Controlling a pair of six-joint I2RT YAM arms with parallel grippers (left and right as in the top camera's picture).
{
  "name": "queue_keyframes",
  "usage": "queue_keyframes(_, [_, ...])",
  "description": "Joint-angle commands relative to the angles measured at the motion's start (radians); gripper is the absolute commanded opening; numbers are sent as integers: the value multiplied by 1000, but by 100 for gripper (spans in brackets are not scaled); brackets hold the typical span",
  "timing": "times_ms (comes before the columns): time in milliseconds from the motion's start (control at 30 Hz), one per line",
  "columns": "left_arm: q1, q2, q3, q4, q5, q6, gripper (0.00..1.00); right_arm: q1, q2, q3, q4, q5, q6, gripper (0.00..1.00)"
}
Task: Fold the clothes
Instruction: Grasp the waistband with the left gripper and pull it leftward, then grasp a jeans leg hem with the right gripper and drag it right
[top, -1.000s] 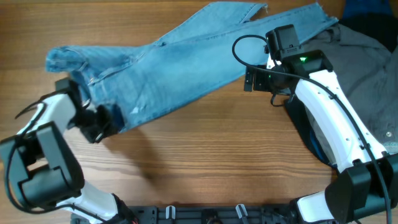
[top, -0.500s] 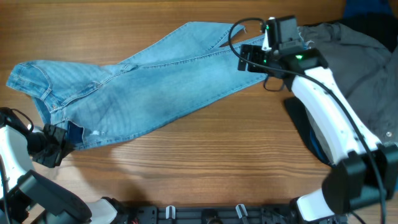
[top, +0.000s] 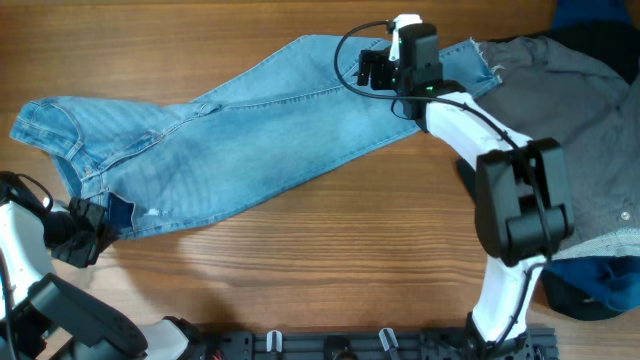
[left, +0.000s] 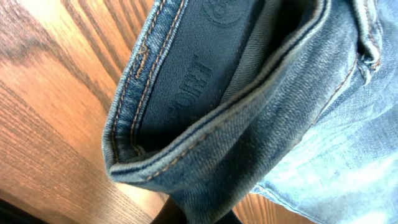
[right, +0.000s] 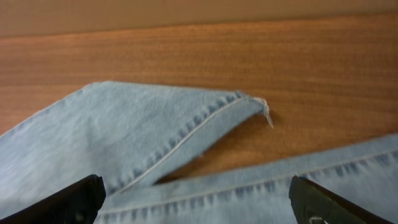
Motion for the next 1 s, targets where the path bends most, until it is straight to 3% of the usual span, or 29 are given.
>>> queue_keyframes(0, [2, -14, 16, 19, 12, 16, 5, -18, 97, 2, 54, 17, -19, 99])
queue_keyframes(200, [2, -14, 16, 38, 12, 16, 6, -19, 200, 2, 34, 17, -20, 99])
queue_keyframes(300, [2, -14, 16, 41, 12, 16, 6, -19, 200, 2, -124, 18, -19, 98])
queue_keyframes(400, [2, -14, 16, 56, 12, 16, 7, -20, 193, 2, -384, 18, -18, 86])
queue_keyframes(633, [3, -14, 16, 101, 3, 16, 9, -20, 193, 2, -869, 17, 68, 86])
queue_keyframes(833, [3, -14, 16, 131, -167, 7, 8, -20, 193, 2, -1101, 8, 93, 86])
queue_keyframes(967, [3, -14, 16, 131, -257, -19, 8, -20, 183, 2, -1155, -89, 92, 85])
